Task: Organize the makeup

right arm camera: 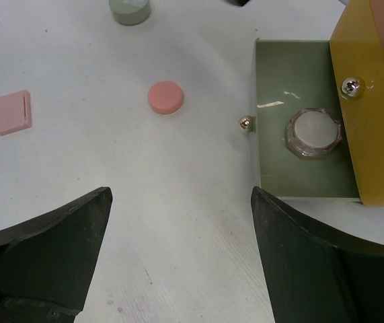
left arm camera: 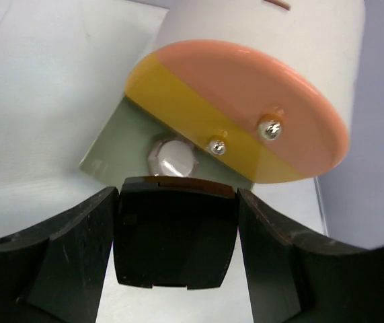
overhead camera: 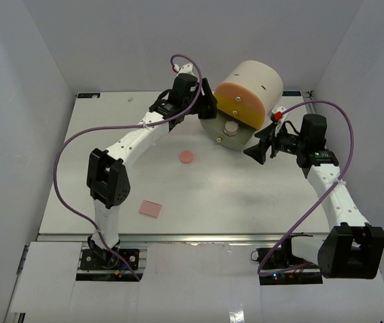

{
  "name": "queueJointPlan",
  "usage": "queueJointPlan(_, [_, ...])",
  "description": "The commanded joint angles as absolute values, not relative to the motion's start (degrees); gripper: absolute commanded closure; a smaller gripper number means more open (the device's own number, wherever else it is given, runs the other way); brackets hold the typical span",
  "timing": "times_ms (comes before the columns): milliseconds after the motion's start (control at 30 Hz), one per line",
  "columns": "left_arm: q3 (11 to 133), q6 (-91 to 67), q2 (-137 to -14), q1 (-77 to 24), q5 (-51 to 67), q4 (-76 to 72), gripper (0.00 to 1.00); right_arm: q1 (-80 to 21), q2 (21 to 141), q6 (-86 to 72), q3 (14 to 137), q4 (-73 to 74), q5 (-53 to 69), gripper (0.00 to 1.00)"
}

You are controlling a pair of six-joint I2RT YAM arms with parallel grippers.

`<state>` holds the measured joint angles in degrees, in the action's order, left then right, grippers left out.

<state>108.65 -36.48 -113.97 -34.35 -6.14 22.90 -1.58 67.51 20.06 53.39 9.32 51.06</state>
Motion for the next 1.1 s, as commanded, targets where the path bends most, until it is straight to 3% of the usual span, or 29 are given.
queueJointPlan(0, [124.0, -36.6, -125.1, -35.3, -6.1, 22.9, 0.77, -0.7, 65.7, 19.7, 52.5, 8.6, 53.1, 0.1])
queueJointPlan(100, [129.4, -35.9, -130.6, -35.5, -7.6, 23.8, 0.67, -0.7, 65.5, 19.5, 52.4, 8.4, 53.4, 0.1])
queueJointPlan(367, [133.5, -33.0, -135.4, -35.5, -8.1, 23.6, 0.23, 1.8, 65.2, 19.4, 52.1, 8.3, 54.0, 0.1])
queueJointPlan(433, [133.4, -32.7, -135.3, -35.5, -7.9, 23.6, 0.04, 1.8, 65.3, 19.4, 52.0, 8.3, 54.1, 0.1])
queueJointPlan(700, [133.7, -30.8, -130.5, -35.6, -7.9, 22.8, 0.02, 2.0, 65.6, 19.5, 51.8, 8.3, 54.3, 0.1])
queueJointPlan(833, [128.3, -27.7, -123.6, -35.6, -9.4, 22.0, 0.02, 2.0, 66.0, 20.1, 51.5, 8.7, 55.5, 0.1])
queueJointPlan(1067, [95.2, -21.8, -100.3, -34.0, -12.4, 20.9, 0.02, -2.2, 67.7, 24.4, 52.5, 12.8, 56.8, 0.1])
